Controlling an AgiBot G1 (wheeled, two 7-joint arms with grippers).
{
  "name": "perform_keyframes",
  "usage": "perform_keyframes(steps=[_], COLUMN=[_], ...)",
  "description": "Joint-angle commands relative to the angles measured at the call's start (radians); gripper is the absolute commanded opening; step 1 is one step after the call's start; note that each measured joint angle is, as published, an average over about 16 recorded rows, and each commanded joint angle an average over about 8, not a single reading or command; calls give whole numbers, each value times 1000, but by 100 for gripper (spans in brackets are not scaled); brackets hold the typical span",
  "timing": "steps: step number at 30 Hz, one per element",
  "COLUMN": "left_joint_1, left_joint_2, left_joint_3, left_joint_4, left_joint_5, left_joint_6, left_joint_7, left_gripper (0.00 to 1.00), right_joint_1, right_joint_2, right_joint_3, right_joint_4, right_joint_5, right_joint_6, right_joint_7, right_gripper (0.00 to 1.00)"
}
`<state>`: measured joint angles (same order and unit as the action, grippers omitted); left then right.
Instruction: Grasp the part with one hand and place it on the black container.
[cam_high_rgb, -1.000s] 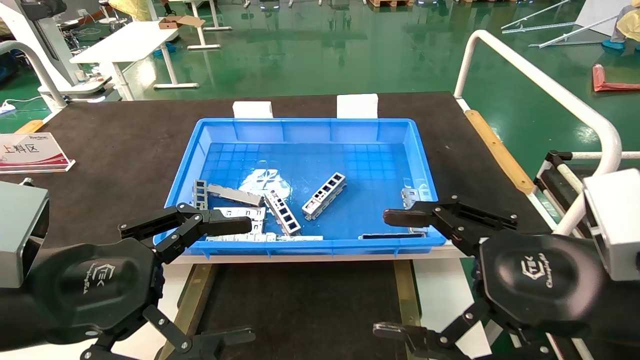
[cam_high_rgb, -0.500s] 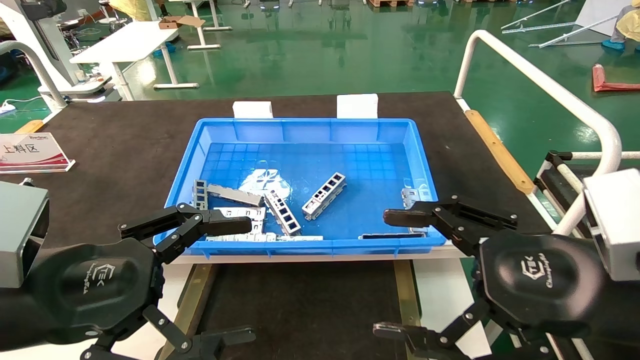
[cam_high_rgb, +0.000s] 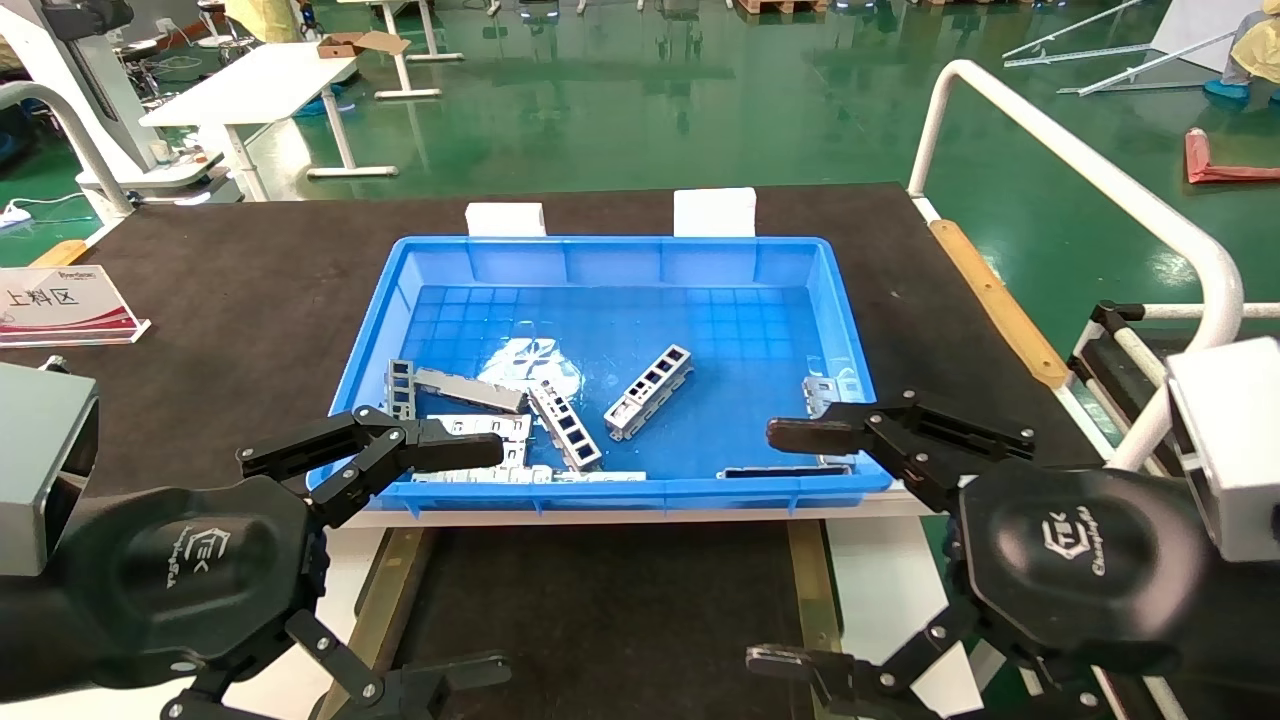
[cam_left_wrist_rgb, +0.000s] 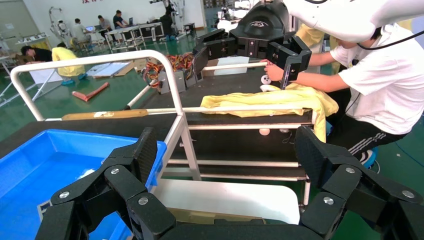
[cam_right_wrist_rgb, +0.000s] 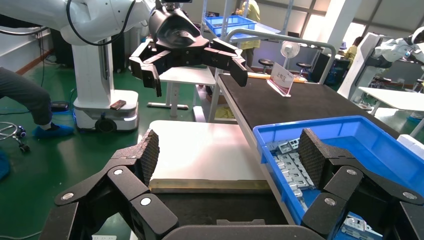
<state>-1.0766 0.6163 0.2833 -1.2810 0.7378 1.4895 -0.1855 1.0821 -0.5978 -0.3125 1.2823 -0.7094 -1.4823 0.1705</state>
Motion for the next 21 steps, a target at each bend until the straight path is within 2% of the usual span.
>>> perform_keyframes(steps=[1,11,21], left_joint_1=[0,-16,-53], left_joint_2=[0,38,123], left_joint_3=[0,26,74], left_joint_4=[0,10,32], left_joint_5=[0,59,202], left_joint_6=[0,-47,-198], left_joint_7=[1,2,-2], left_gripper=[100,100,100], right_joint_1=[0,0,1], right_joint_2=[0,0,0], right_joint_3=[0,-1,-1], right_joint_4=[0,-1,-1], right_joint_5=[0,0,0], right_joint_6=[0,0,0], right_joint_7=[0,0,-1], right_gripper=[100,100,100])
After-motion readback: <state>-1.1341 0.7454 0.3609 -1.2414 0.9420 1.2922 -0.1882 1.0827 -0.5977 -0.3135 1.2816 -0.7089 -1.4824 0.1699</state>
